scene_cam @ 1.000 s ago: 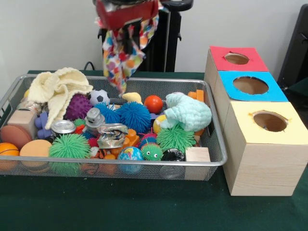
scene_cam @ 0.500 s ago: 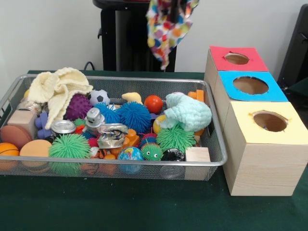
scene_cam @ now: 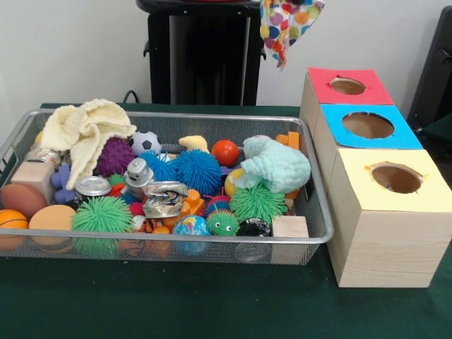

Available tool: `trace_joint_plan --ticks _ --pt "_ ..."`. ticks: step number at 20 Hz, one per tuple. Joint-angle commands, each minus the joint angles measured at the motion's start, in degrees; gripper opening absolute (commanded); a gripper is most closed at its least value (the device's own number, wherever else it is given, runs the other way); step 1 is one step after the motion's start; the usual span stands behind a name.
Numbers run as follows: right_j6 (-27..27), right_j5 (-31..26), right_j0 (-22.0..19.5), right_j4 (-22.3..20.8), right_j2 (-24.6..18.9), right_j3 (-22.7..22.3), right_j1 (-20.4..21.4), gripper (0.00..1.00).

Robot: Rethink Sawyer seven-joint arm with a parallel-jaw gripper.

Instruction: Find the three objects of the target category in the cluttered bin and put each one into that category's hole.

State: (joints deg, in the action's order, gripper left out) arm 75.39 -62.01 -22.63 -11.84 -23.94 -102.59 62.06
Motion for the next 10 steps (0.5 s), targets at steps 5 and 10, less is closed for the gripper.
trace_joint_plan --ticks 5,10 --pt "20.01 12.82 3.56 1.18 7.3 -7.26 -5.34 0.0" --pt "21.74 15.58 6.09 1.27 8.38 -5.55 -9.68 0.0"
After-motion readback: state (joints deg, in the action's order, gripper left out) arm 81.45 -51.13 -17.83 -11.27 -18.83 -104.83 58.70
